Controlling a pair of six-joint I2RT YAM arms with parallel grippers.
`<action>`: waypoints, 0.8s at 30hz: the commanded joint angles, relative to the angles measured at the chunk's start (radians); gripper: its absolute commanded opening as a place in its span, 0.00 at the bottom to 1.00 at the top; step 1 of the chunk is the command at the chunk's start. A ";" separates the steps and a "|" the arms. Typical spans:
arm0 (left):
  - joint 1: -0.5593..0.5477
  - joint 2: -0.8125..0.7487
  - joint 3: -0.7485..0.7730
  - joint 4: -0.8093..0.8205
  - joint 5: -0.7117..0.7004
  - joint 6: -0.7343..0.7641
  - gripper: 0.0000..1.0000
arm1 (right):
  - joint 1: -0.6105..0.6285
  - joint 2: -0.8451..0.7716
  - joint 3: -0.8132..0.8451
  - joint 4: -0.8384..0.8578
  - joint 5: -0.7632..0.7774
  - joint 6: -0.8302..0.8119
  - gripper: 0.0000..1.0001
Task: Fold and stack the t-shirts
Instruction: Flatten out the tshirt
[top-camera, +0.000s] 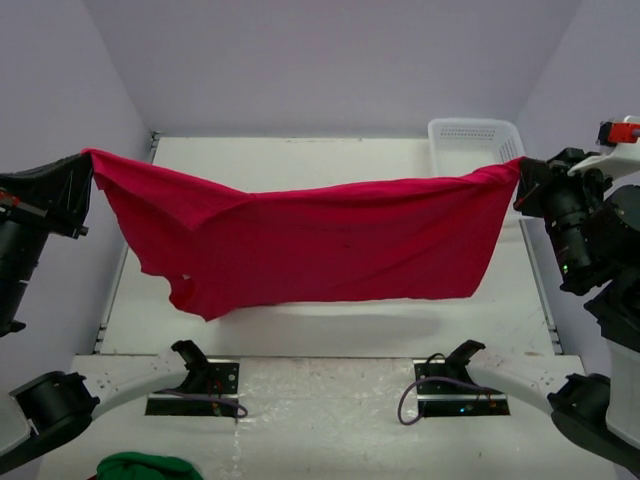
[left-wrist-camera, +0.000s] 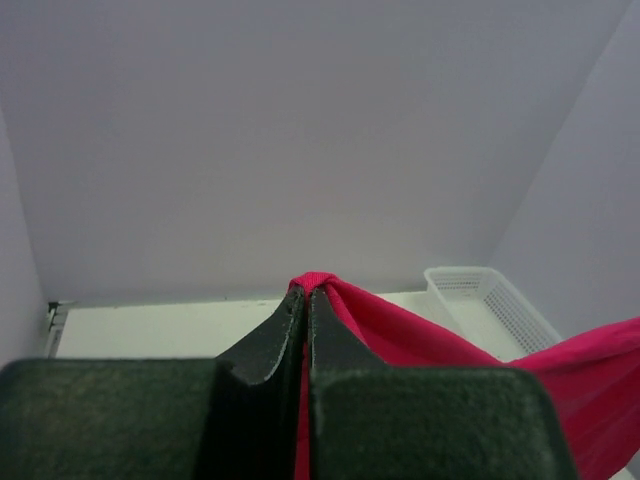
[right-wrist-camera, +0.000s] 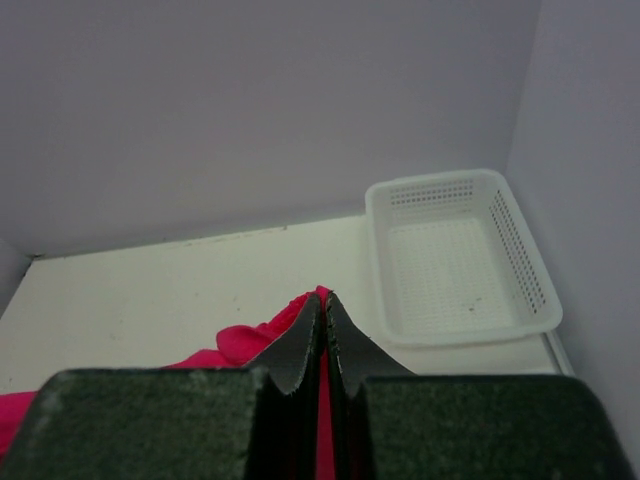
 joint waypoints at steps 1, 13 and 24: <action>0.012 0.005 0.002 0.158 0.136 0.080 0.00 | 0.004 0.002 0.014 0.041 -0.049 -0.035 0.00; 0.014 0.023 0.025 0.322 0.304 0.163 0.00 | 0.001 0.037 -0.005 0.205 -0.049 -0.139 0.00; 0.015 0.005 0.122 0.313 0.489 0.131 0.00 | 0.002 -0.056 0.040 0.224 -0.132 -0.147 0.00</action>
